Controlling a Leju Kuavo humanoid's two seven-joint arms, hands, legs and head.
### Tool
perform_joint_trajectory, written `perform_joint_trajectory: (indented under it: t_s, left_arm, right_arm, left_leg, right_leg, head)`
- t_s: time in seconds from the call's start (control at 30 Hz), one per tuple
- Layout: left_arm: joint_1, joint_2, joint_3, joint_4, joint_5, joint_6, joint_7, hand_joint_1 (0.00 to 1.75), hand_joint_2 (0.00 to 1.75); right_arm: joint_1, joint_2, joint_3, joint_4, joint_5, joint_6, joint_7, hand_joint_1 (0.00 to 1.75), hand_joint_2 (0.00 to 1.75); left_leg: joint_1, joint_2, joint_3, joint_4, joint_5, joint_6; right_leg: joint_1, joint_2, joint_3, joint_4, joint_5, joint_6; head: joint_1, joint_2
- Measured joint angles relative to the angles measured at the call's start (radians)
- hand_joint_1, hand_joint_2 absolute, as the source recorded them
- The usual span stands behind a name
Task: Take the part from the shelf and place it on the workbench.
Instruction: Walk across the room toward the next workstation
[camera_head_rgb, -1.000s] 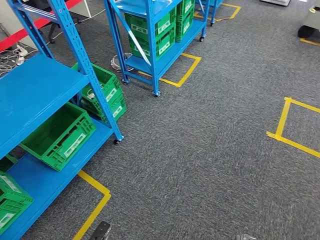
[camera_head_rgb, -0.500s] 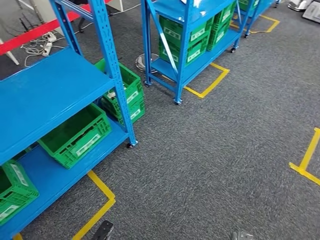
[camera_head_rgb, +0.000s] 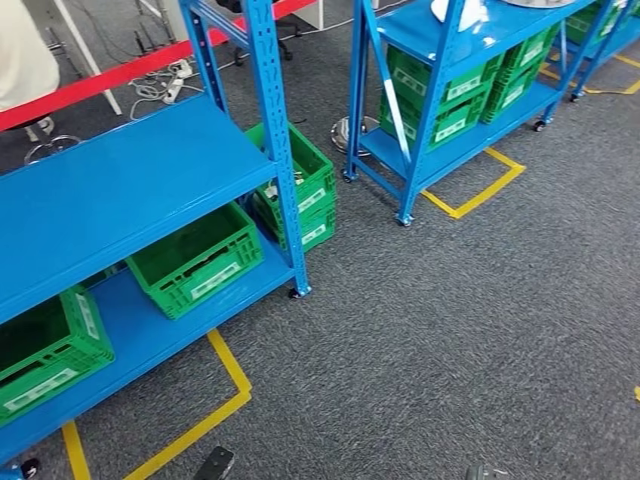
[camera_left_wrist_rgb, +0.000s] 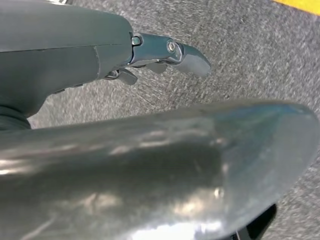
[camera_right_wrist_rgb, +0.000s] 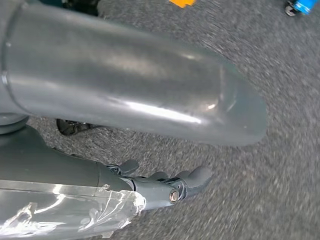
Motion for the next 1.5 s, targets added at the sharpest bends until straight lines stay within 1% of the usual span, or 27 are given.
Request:
perform_joint_trajectory:
  t_s: [0.07,0.1,0.13,0.2,0.27,0.33,0.37,0.43,0.47,0.53,0.57,0.6,0.67,0.73,0.8,0.87,0.93,1.0,1.07,1.1,1.17,1.23,1.3,1.37,1.4,1.43,1.5]
  left_arm:
    - [0.000,0.000,0.000,0.000,0.000,0.000,-0.001,0.00,0.00]
    - [0.001,0.000,0.000,0.000,0.000,0.000,-0.002,0.00,0.00]
    - [0.002,0.001,0.000,0.000,0.000,0.000,-0.002,0.00,0.00]
    - [0.002,0.001,0.000,0.000,-0.003,0.000,-0.004,0.00,0.00]
    - [-0.003,-0.001,0.000,0.000,-0.007,0.001,-0.005,0.00,0.00]
    - [-0.004,-0.001,0.000,0.000,-0.010,0.002,-0.005,0.00,0.00]
    - [-0.001,-0.001,0.000,0.000,-0.010,0.002,-0.005,0.00,0.00]
    - [0.000,-0.001,0.000,0.000,-0.011,0.002,-0.005,0.00,0.00]
    - [0.000,-0.002,0.000,0.000,-0.012,0.002,-0.006,0.00,0.00]
    - [-0.001,-0.002,0.000,0.000,-0.013,0.002,-0.006,0.00,0.00]
    - [-0.001,-0.002,0.000,0.000,-0.014,0.002,-0.006,0.00,0.00]
    - [0.000,-0.002,0.000,0.000,-0.014,0.002,-0.006,0.00,0.00]
    - [0.001,-0.002,0.000,0.000,-0.014,0.002,-0.006,0.00,0.00]
    - [-0.001,-0.004,0.000,0.000,-0.015,0.002,-0.006,0.00,0.00]
    - [-0.001,-0.005,0.000,0.000,-0.015,0.002,-0.005,0.00,0.00]
    - [0.002,-0.006,0.000,0.000,-0.017,0.002,-0.006,0.00,0.00]
    - [0.004,-0.005,0.000,0.000,-0.018,0.002,-0.006,0.00,0.00]
    - [0.000,-0.005,0.000,0.000,-0.019,0.003,-0.005,0.00,0.00]
    - [-0.002,-0.004,0.000,0.000,-0.019,0.003,-0.005,0.00,0.00]
    - [-0.001,-0.004,0.000,0.000,-0.019,0.003,-0.005,0.00,0.00]
    - [0.002,-0.002,0.001,0.000,-0.019,0.003,-0.005,0.00,0.00]
    - [-0.001,-0.002,0.001,0.000,-0.019,0.003,-0.005,0.00,0.00]
    - [-0.004,-0.003,0.001,0.000,-0.020,0.004,-0.004,0.00,0.00]
    - [-0.002,-0.003,0.001,0.000,-0.020,0.005,0.002,0.00,0.00]
    - [-0.001,-0.003,0.001,0.000,-0.020,0.006,0.008,0.00,0.00]
    - [0.000,-0.002,0.002,0.000,-0.020,0.002,0.014,0.00,0.00]
    - [0.000,0.004,0.003,0.000,-0.019,-0.019,0.021,0.00,0.00]
  right_arm:
    - [0.000,0.000,0.000,0.000,0.000,0.000,0.000,0.00,0.00]
    - [0.000,0.000,0.000,0.000,0.000,0.000,0.000,0.00,0.00]
    - [-0.001,0.000,-0.001,0.000,0.001,0.000,0.000,0.00,0.00]
    - [-0.002,-0.001,-0.001,0.000,0.002,0.001,0.000,0.00,0.00]
    - [-0.003,-0.002,-0.001,0.000,0.004,0.001,0.000,0.00,0.00]
    - [-0.006,-0.002,-0.001,0.000,0.006,0.001,0.000,0.00,0.00]
    - [-0.009,-0.002,-0.001,0.000,0.007,0.001,0.000,0.00,0.00]
    - [-0.012,-0.002,-0.001,0.000,0.009,0.002,0.000,0.00,0.00]
    - [-0.012,-0.002,-0.001,0.000,0.009,0.002,0.000,0.00,0.00]
    - [-0.008,-0.002,-0.002,0.000,0.010,0.002,0.000,0.00,0.00]
    - [-0.006,-0.002,-0.002,0.000,0.011,0.002,0.001,0.00,0.00]
    - [-0.005,-0.002,-0.002,0.000,0.011,0.002,0.001,0.00,0.00]
    - [-0.004,-0.002,-0.002,0.000,0.012,0.002,0.001,0.00,0.00]
    - [-0.004,-0.003,-0.003,0.000,0.012,0.002,0.001,0.00,0.00]
    - [-0.004,-0.003,-0.005,0.000,0.013,0.002,0.001,0.00,0.00]
    - [-0.005,-0.003,-0.006,0.000,0.014,0.002,0.001,0.00,0.00]
    - [-0.005,-0.003,-0.008,0.000,0.016,0.002,0.000,0.00,0.00]
    - [-0.003,-0.003,-0.010,0.000,0.018,0.002,0.000,0.00,0.00]
    - [-0.002,-0.003,-0.011,0.000,0.018,0.002,0.000,0.00,0.00]
    - [-0.002,-0.003,-0.012,0.000,0.018,0.002,0.000,0.00,0.00]
    - [-0.003,-0.002,-0.012,0.000,0.019,0.003,0.001,0.00,0.00]
    - [-0.004,-0.003,-0.012,0.000,0.018,0.004,0.001,0.00,0.00]
    - [-0.006,-0.004,-0.014,-0.001,0.014,0.007,0.001,0.00,0.00]
    - [-0.010,-0.005,-0.017,-0.001,0.003,0.013,0.004,0.00,0.00]
    - [-0.012,-0.005,-0.019,-0.001,-0.002,0.016,0.008,0.00,0.00]
    - [-0.013,-0.005,-0.022,-0.001,-0.005,0.016,0.013,0.00,0.00]
    - [-0.015,-0.005,-0.029,-0.001,-0.006,0.016,0.025,0.00,0.00]
  left_leg:
    - [0.007,0.012,-0.045,0.089,-0.025,-0.009]
    - [0.011,0.014,-0.043,0.088,-0.011,-0.013]
    - [0.014,0.021,-0.021,0.048,0.019,-0.017]
    - [0.017,0.061,0.053,-0.081,0.079,-0.025]
    - [0.015,0.090,0.099,-0.163,0.095,-0.015]
    - [0.013,0.075,0.103,-0.174,0.086,0.007]
    - [0.014,0.065,0.103,-0.176,0.086,0.014]
    - [0.017,0.042,0.104,-0.177,0.087,0.028]
    - [0.017,0.032,0.105,-0.177,0.088,0.033]
    - [0.014,0.006,0.105,-0.177,0.087,0.041]
    - [0.011,-0.009,0.106,-0.177,0.086,0.043]
    - [0.009,-0.024,0.108,-0.177,0.085,0.044]
    - [0.005,-0.055,0.113,-0.177,0.084,0.045]
    - [0.003,-0.083,0.114,-0.176,0.083,0.042]
    - [0.006,-0.106,0.108,-0.176,0.085,0.033]
    - [0.009,-0.119,0.103,-0.179,0.089,0.020]
    - [0.006,-0.074,0.088,-0.150,0.068,0.006]
    - [0.003,-0.009,0.038,-0.049,0.009,-0.005]
    - [0.007,0.011,-0.020,0.064,-0.034,-0.013]
    - [0.009,0.014,-0.029,0.081,-0.029,-0.016]
    - [0.013,0.027,0.013,0.006,0.026,-0.021]
    - [0.014,0.074,0.084,-0.120,0.075,-0.023]
    - [0.013,0.100,0.115,-0.175,0.081,-0.010]
    - [0.011,0.083,0.116,-0.177,0.077,0.011]
    - [0.010,0.077,0.116,-0.177,0.078,0.017]
    - [0.009,0.072,0.117,-0.177,0.079,0.022]
    - [0.005,0.063,0.119,-0.177,0.080,0.024]
  right_leg:
    - [-0.002,-0.033,0.003,-0.001,-0.004,0.000]
    - [-0.004,-0.047,0.006,-0.001,-0.006,0.002]
    - [-0.007,-0.061,0.010,-0.001,-0.009,0.006]
    - [-0.009,-0.084,0.017,0.002,-0.020,0.019]
    - [-0.004,-0.104,0.022,0.003,-0.031,0.035]
    - [-0.001,-0.125,0.035,-0.005,-0.037,0.046]
    - [-0.002,-0.120,0.042,-0.006,-0.041,0.051]
    - [-0.006,-0.076,0.030,0.038,-0.074,0.058]
    - [-0.006,-0.046,0.002,0.095,-0.105,0.059]
    - [-0.003,-0.020,-0.074,0.238,-0.161,0.056]
    - [-0.002,-0.016,-0.105,0.284,-0.167,0.053]
    - [0.000,-0.014,-0.120,0.292,-0.152,0.048]
    - [0.005,0.005,-0.096,0.195,-0.071,0.033]
    - [0.005,0.060,-0.051,0.069,-0.006,0.017]
    - [0.006,0.089,-0.030,0.021,0.007,0.012]
    - [0.006,0.067,-0.022,0.012,0.012,0.010]
    - [0.003,0.040,-0.014,0.000,0.019,0.002]
    - [0.002,0.008,-0.008,-0.007,0.020,-0.003]
    - [0.001,-0.026,-0.007,-0.007,0.018,-0.005]
    - [0.000,-0.042,-0.007,-0.007,0.016,-0.004]
    - [-0.004,-0.069,-0.002,-0.006,0.011,0.003]
    - [0.000,-0.089,0.001,-0.001,0.002,0.015]
    - [0.008,-0.104,0.003,0.001,-0.007,0.027]
    - [0.009,-0.116,0.014,-0.004,-0.011,0.035]
    - [0.007,-0.110,0.017,-0.004,-0.014,0.039]
    - [0.007,-0.103,0.018,-0.005,-0.013,0.035]
    - [0.007,-0.086,0.015,-0.007,-0.012,0.014]
  head:
    - [-0.001,0.000]
    - [-0.001,0.000]
    - [-0.001,0.000]
    - [-0.004,0.000]
    - [-0.006,0.000]
    - [-0.003,0.000]
    - [0.000,0.000]
    - [0.002,0.000]
    - [0.004,0.000]
    - [0.008,0.000]
    - [0.009,0.000]
    - [0.009,0.000]
    - [0.009,0.000]
    - [0.010,0.000]
    - [0.010,0.000]
    - [0.011,0.000]
    - [0.004,0.000]
    - [-0.004,0.000]
    - [-0.005,0.000]
    - [-0.006,0.000]
    - [-0.006,0.000]
    - [-0.010,0.000]
    - [-0.007,0.000]
    - [0.003,0.000]
    - [0.005,0.000]
    - [0.007,0.000]
    - [0.012,0.000]
